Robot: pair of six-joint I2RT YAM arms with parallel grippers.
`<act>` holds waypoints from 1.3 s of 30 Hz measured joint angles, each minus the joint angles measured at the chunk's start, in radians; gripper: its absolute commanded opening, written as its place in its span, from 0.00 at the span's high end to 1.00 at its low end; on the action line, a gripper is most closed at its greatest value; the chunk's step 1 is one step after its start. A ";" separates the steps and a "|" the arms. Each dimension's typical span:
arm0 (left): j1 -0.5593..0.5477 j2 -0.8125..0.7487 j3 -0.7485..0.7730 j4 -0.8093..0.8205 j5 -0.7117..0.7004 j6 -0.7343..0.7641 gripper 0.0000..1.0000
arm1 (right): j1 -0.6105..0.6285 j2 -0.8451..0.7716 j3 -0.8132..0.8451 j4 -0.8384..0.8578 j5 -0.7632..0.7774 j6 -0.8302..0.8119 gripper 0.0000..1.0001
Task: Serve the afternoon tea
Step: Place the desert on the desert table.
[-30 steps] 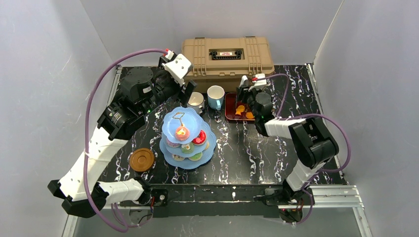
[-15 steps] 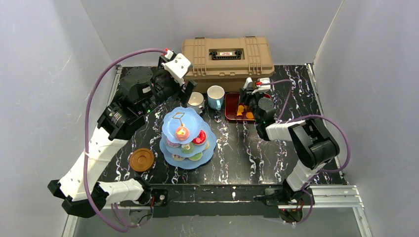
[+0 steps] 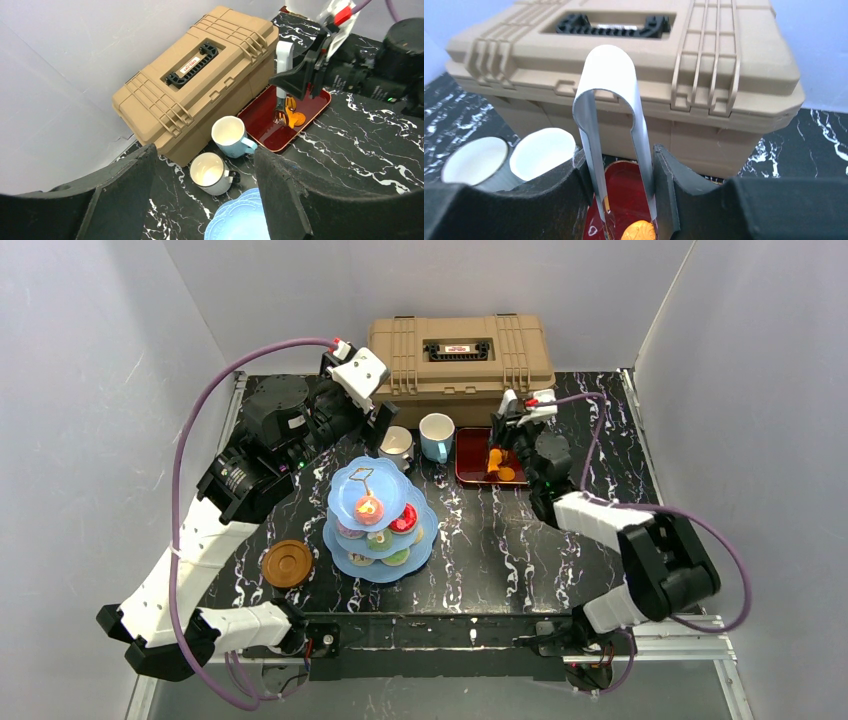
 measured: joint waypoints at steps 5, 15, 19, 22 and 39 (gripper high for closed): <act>0.000 0.000 -0.002 0.004 0.000 -0.001 0.32 | 0.006 -0.160 0.010 -0.114 -0.045 0.003 0.99; 0.001 -0.001 -0.008 0.005 0.000 -0.008 0.34 | 0.102 -0.327 0.180 -0.366 -0.202 0.052 0.99; 0.001 -0.001 -0.008 0.013 -0.003 -0.012 0.36 | 0.172 -0.338 0.263 -0.426 -0.255 0.071 0.99; 0.001 -0.003 -0.010 0.027 -0.015 -0.017 0.38 | 0.225 -0.338 0.314 -0.457 -0.282 0.086 0.99; 0.004 -0.042 -0.029 0.055 -0.091 -0.027 0.37 | 0.431 -0.179 0.470 -0.471 -0.300 0.079 0.99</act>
